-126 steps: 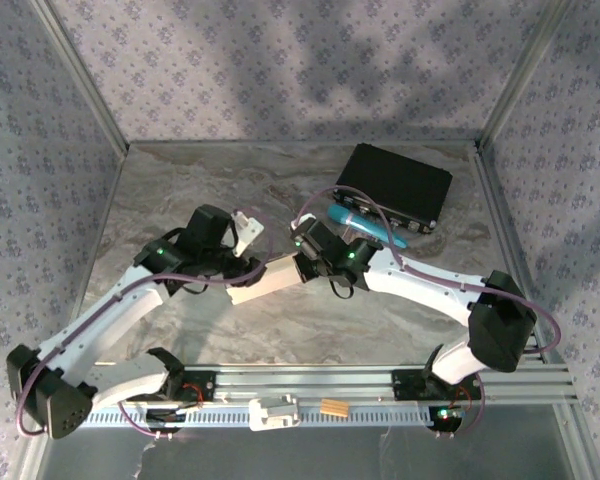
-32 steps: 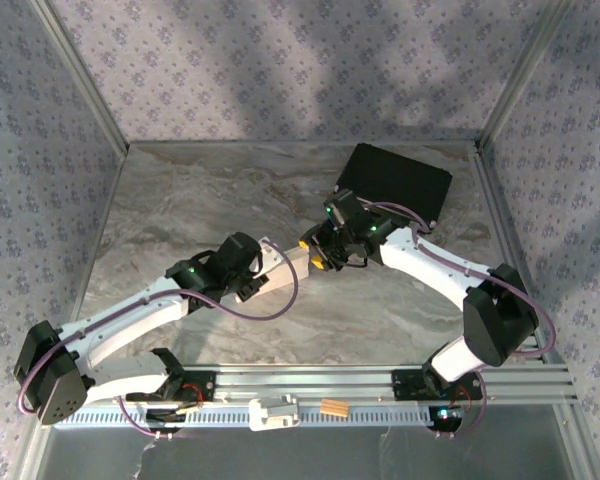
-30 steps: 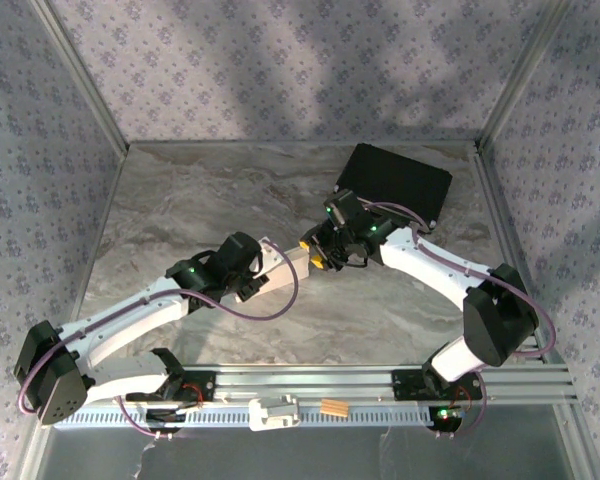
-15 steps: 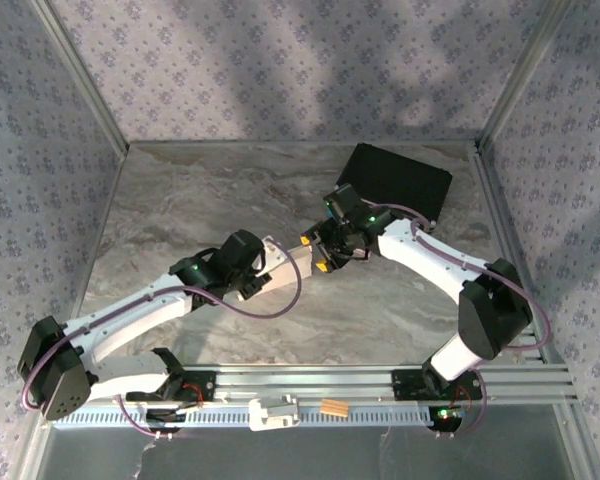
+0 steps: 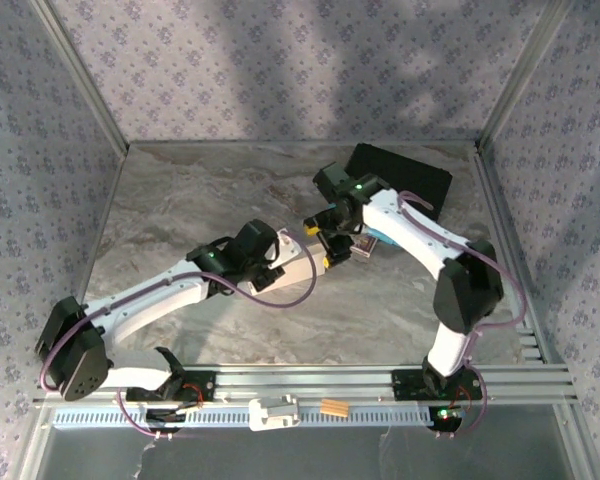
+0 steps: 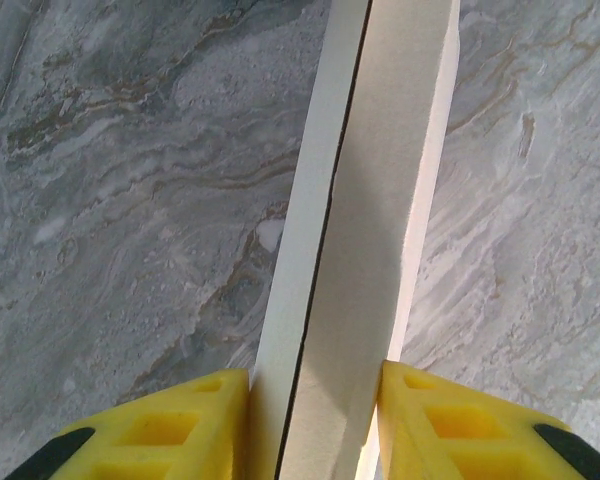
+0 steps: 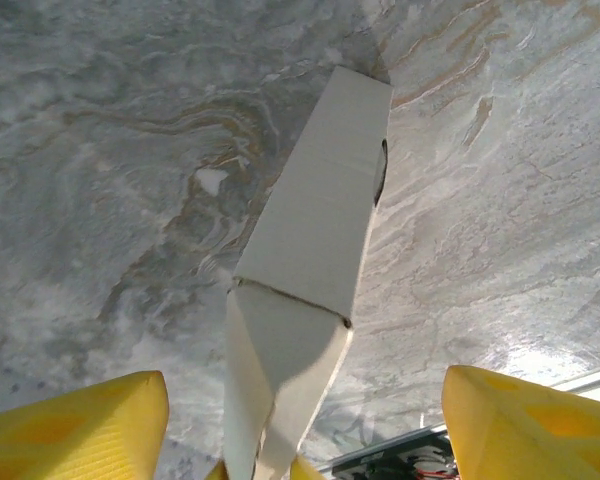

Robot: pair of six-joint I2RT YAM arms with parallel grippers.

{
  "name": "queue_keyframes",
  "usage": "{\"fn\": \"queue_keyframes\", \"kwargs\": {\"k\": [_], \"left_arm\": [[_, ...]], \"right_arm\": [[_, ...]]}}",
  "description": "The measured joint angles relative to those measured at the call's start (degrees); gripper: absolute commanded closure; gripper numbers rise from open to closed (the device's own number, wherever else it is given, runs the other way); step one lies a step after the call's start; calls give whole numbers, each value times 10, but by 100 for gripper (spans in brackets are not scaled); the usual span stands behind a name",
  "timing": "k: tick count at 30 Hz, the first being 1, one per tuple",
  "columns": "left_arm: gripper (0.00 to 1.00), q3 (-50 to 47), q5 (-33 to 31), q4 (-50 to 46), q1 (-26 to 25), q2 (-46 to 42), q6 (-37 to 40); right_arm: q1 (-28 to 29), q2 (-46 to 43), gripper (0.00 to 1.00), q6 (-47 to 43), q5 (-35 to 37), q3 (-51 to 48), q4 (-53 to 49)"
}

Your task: Fold the paper box

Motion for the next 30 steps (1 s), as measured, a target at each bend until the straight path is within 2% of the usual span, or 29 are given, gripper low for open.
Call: {"fn": "queue_keyframes", "kwargs": {"k": [6, 12, 21, 30], "left_arm": [[64, 24, 8, 14, -10, 34, 4], [64, 38, 11, 22, -13, 52, 8], [64, 39, 12, 30, -14, 56, 14], [64, 39, 17, 31, -14, 56, 14]], "right_arm": [[3, 60, 24, 8, -2, 30, -29], [3, 64, 31, 12, 7, 19, -26], [-2, 66, 35, 8, 31, -10, -5], [-3, 65, 47, 19, 41, -38, 36]]}}
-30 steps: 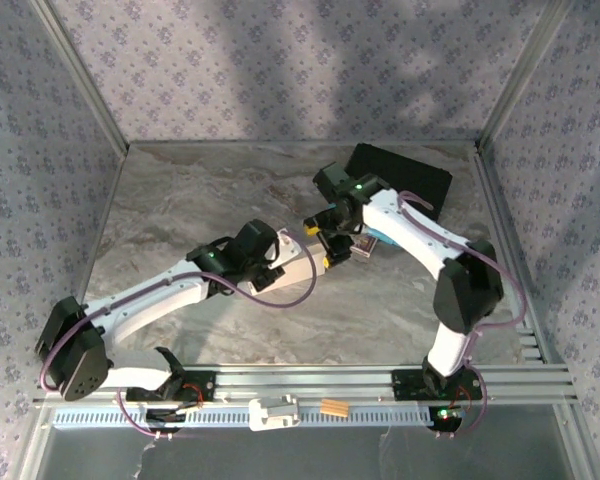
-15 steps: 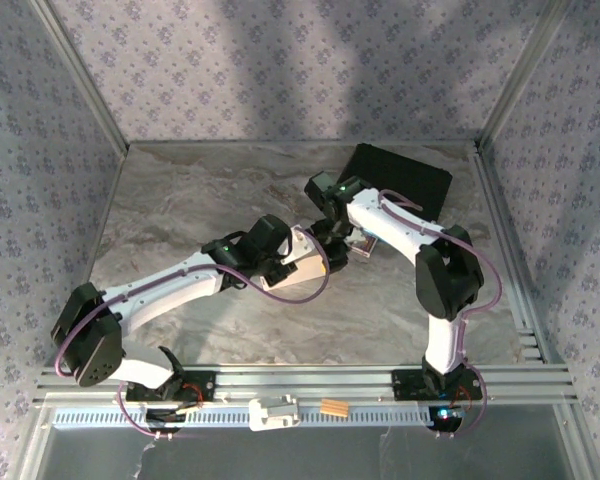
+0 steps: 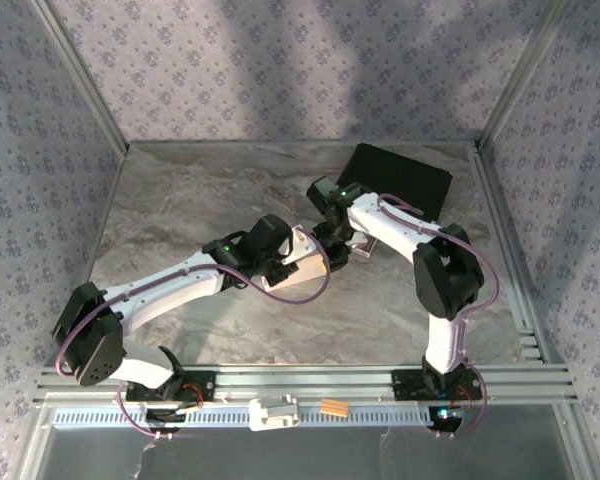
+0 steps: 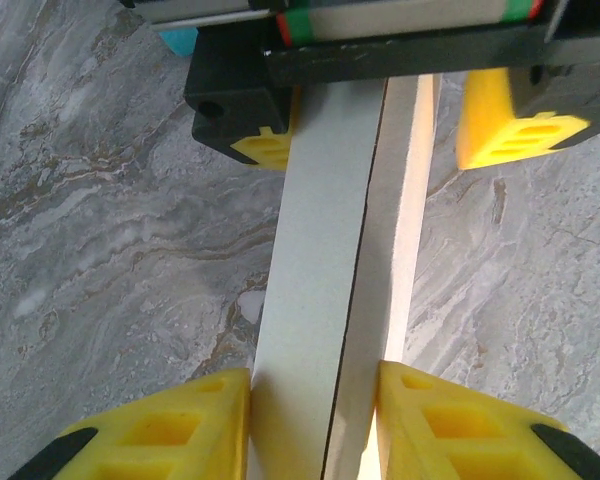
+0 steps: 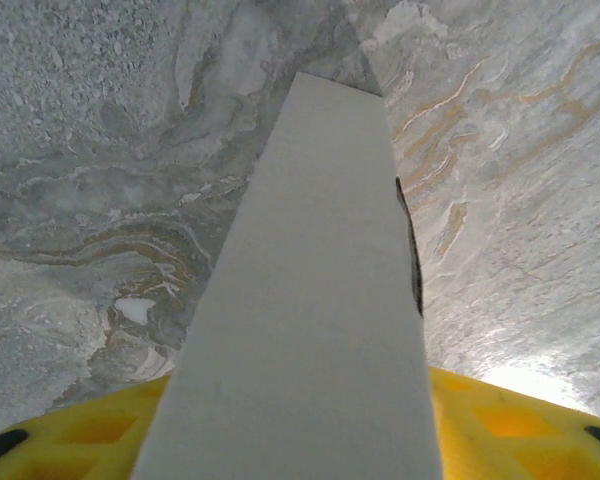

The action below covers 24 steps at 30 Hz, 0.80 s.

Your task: Fold the paper box

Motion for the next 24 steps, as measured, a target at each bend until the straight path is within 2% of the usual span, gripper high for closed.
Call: {"fn": "queue_keyframes", "kwargs": {"k": [4, 12, 20, 24], "left_arm": [[60, 0, 1, 0, 0, 0, -1], [42, -1, -1, -32, -11, -13, -21], [23, -22, -19, -64, -15, -150, -87], [22, -28, -20, -91, -15, -189, -127]], "right_arm": [[0, -2, 47, 1, 5, -3, 7], [1, -4, 50, 7, 12, -7, 5], [1, -4, 54, 20, 13, 6, -24], [1, -4, 55, 22, 11, 30, -39]]}}
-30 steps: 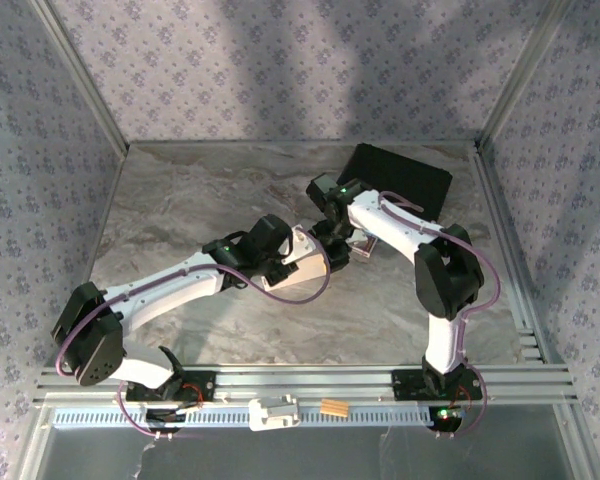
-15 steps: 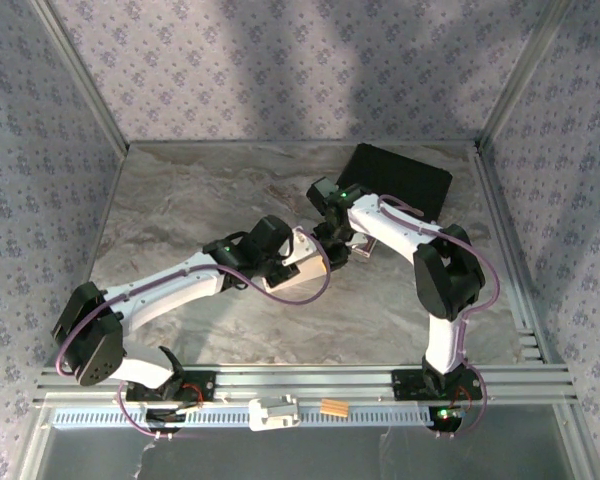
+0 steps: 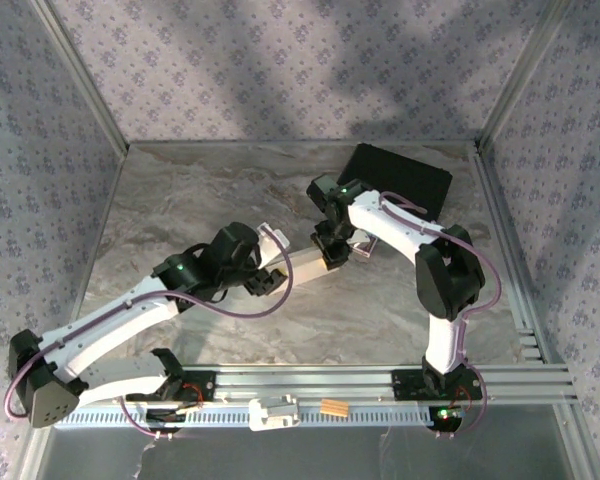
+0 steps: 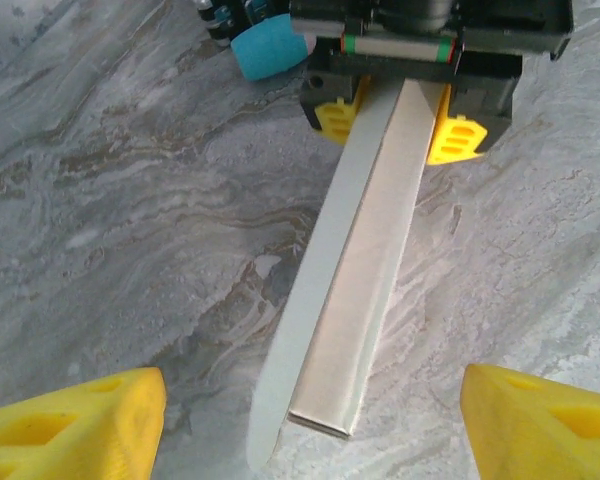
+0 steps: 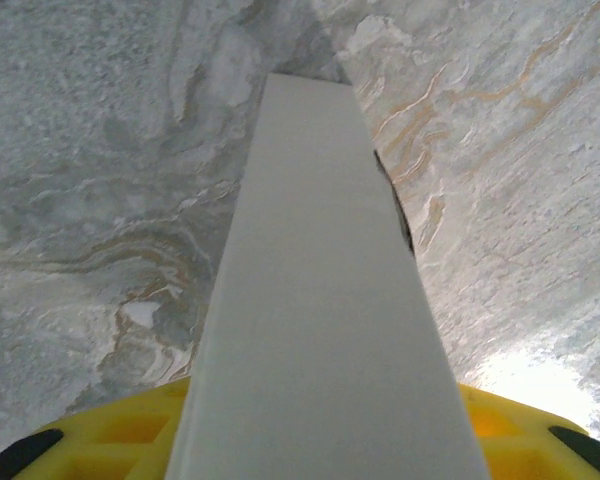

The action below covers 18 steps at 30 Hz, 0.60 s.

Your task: Fold the paper box

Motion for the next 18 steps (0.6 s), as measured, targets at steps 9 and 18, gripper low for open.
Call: {"fn": "queue_keyframes", "kwargs": {"k": [9, 18], "left_arm": [[23, -6, -8, -103, 53, -3, -41], [27, 3, 62, -113, 160, -11, -50]], "right_arm": [[0, 13, 61, -3, -17, 45, -38], [-1, 34, 68, -11, -21, 50, -52]]}}
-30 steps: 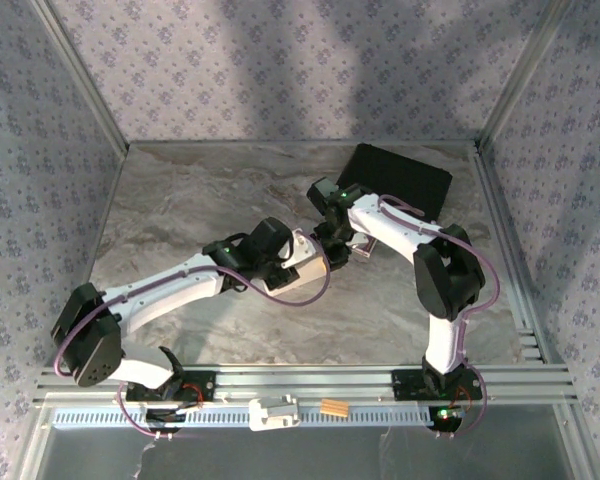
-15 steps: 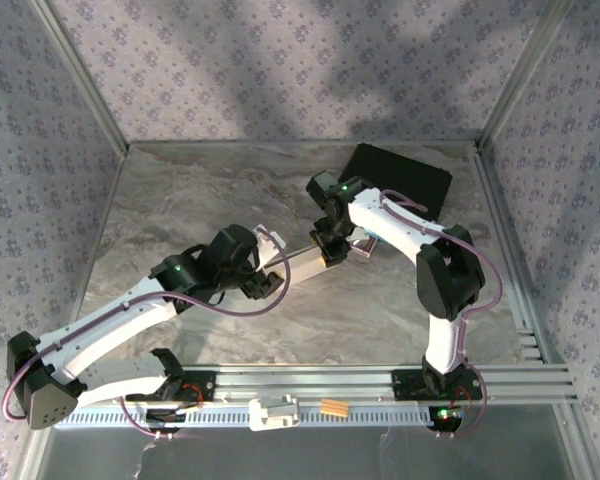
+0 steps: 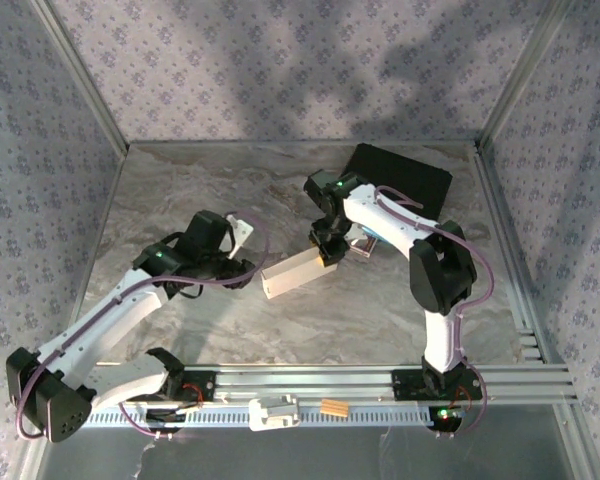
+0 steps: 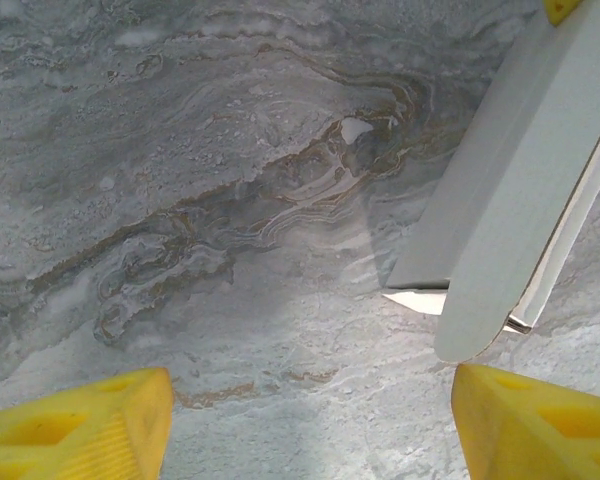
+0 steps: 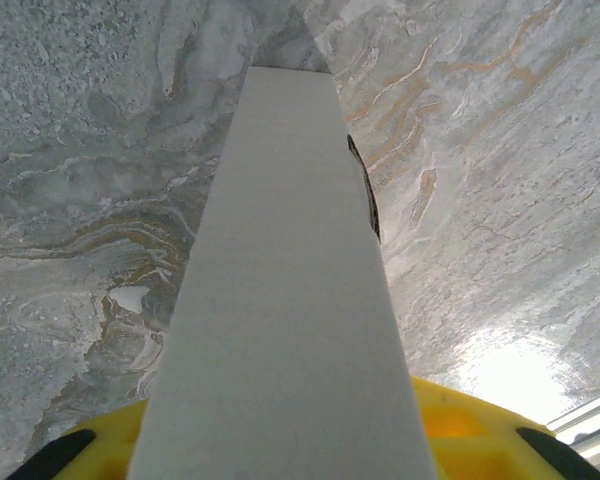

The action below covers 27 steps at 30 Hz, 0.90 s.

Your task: Fold the paper box

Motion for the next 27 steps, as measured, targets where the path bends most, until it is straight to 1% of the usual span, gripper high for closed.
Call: {"fn": "queue_keyframes", "kwargs": {"k": [6, 10, 14, 16, 19, 22, 27], "left_arm": [[28, 0, 42, 0, 6, -4, -6], [29, 2, 69, 0, 5, 8, 5], [37, 18, 85, -7, -7, 47, 18], [39, 36, 86, -13, -17, 74, 26], [46, 59, 80, -17, -33, 109, 30], [48, 68, 71, -23, -42, 127, 30], [49, 69, 56, -30, -51, 128, 29]], "right_arm": [[0, 0, 68, 0, 1, 0, 1], [0, 0, 69, 0, 1, 0, 1], [-1, 0, 69, 0, 1, 0, 0], [-1, 0, 69, 0, 1, 0, 0], [-2, 0, 69, 0, 0, 0, 0], [-3, 0, 70, 0, 0, 0, 0], [-6, 0, 70, 0, 0, 1, 0]]}}
